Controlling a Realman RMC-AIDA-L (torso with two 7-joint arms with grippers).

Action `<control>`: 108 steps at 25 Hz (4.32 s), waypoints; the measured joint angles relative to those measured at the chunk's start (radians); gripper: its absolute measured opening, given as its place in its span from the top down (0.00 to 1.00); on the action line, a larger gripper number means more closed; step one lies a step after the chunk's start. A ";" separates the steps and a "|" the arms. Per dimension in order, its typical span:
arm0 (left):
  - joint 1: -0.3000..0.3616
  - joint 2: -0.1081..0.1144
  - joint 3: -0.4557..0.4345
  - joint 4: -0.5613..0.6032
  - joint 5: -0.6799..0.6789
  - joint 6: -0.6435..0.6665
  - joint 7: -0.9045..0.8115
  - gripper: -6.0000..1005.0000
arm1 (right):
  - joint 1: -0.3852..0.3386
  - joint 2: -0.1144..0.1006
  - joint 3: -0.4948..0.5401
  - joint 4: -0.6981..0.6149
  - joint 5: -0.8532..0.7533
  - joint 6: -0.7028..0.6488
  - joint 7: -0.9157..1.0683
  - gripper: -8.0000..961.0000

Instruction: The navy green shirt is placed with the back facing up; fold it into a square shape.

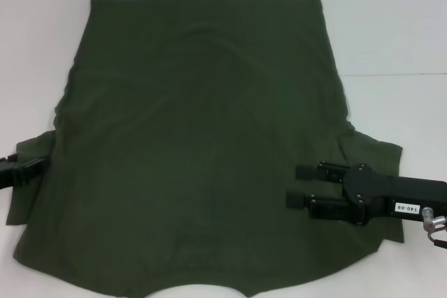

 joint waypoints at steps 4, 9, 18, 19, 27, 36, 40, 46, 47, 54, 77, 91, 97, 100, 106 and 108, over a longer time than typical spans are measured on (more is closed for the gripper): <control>-0.001 -0.008 0.001 0.018 0.032 -0.009 -0.002 0.33 | 0.001 0.000 0.002 0.000 0.000 0.002 0.000 0.15; -0.004 -0.009 0.000 0.020 0.037 -0.012 -0.003 0.54 | 0.001 0.000 0.004 0.000 0.000 0.003 0.000 0.15; -0.007 -0.010 0.000 0.020 0.039 -0.018 -0.004 0.87 | 0.001 0.001 0.012 0.000 0.000 0.003 0.000 0.15; -0.008 -0.010 0.000 0.020 0.040 -0.021 -0.004 0.88 | 0.001 0.001 0.013 0.000 0.000 0.003 0.000 0.15; -0.015 -0.006 -0.001 0.021 0.045 -0.032 -0.004 0.99 | 0.002 0.008 0.019 0.001 0.000 0.012 0.000 0.15; -0.027 0.000 0.001 0.047 0.051 -0.077 0.000 0.99 | 0.006 0.010 0.022 0.030 0.000 0.029 -0.005 0.15; -0.038 0.001 0.001 0.075 0.088 -0.095 -0.002 0.99 | 0.010 0.011 0.022 0.041 0.001 0.040 -0.009 0.15; -0.055 0.005 0.001 0.105 0.126 -0.116 0.003 0.99 | 0.011 0.012 0.023 0.049 0.002 0.048 -0.011 0.15; -0.057 0.007 0.001 0.111 0.129 -0.120 0.005 0.99 | 0.011 0.012 0.024 0.051 0.002 0.048 -0.011 0.15; -0.078 0.015 0.001 0.127 0.175 -0.154 0.016 0.99 | 0.012 0.012 0.024 0.053 0.006 0.052 -0.011 0.15; -0.094 0.004 0.001 0.152 0.177 -0.200 0.056 0.99 | 0.011 0.012 0.024 0.054 0.011 0.052 -0.011 0.15; 0.031 -0.096 0.206 0.429 0.137 0.103 -0.136 0.99 | 0.005 0.012 0.021 0.055 0.011 0.050 -0.014 0.15; 0.040 -0.095 0.366 0.408 0.019 0.143 -0.247 0.93 | 0.005 0.012 0.016 0.055 0.011 0.051 -0.016 0.15; 0.032 -0.092 0.374 0.369 -0.088 0.220 -0.257 0.90 | 0.005 0.011 0.017 0.055 0.011 0.047 -0.017 0.15; 0.013 -0.090 0.379 0.303 -0.231 0.312 -0.229 0.69 | 0.008 0.007 0.016 0.051 0.011 0.046 -0.017 0.15; 0.012 -0.090 0.380 0.298 -0.237 0.314 -0.223 0.65 | 0.010 0.004 0.018 0.050 0.011 0.046 -0.016 0.15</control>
